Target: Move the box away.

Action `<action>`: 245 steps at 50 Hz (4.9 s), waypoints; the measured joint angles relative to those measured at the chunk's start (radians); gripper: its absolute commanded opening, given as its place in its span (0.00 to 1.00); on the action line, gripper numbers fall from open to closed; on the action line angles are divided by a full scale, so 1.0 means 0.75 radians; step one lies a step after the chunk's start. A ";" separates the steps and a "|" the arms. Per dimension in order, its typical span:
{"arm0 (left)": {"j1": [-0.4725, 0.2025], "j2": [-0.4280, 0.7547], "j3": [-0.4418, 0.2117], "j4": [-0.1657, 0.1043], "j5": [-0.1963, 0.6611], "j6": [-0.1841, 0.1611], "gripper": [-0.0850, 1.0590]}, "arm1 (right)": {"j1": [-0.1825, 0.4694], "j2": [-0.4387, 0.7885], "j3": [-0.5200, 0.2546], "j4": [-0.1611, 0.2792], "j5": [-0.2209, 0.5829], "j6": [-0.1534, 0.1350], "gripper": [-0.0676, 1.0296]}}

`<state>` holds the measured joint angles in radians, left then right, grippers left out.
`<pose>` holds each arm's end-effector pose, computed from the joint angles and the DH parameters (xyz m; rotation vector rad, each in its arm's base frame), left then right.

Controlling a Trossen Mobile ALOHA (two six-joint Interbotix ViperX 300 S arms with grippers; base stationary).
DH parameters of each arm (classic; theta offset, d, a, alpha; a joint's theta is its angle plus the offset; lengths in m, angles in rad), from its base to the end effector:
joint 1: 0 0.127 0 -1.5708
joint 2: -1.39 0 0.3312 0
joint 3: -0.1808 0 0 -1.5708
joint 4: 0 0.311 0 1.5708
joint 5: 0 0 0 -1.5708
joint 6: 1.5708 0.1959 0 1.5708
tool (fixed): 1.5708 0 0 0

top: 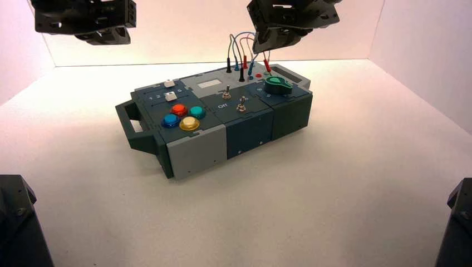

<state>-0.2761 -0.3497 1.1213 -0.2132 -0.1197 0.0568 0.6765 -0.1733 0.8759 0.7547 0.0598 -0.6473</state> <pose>0.3117 -0.0832 0.1174 -0.0502 0.6654 -0.1908 0.2941 0.2464 0.1243 -0.1404 0.7577 0.6427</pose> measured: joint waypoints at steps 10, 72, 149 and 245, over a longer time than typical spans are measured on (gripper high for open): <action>0.000 -0.129 -0.004 0.002 0.160 0.000 0.05 | -0.002 -0.053 0.018 -0.004 0.014 0.000 0.04; -0.018 -0.364 0.029 -0.070 0.738 -0.004 0.05 | -0.213 0.031 0.025 -0.008 0.170 0.000 0.04; -0.067 0.147 -0.053 -0.135 0.794 0.002 0.05 | -0.513 0.411 -0.297 -0.092 0.200 -0.008 0.04; -0.051 0.483 -0.243 -0.100 0.685 0.029 0.05 | -0.497 0.616 -0.472 -0.104 0.286 -0.012 0.04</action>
<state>-0.3145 0.0123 0.9388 -0.2884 0.3942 0.0782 0.3037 0.2884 0.5216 0.6765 0.2746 -0.6565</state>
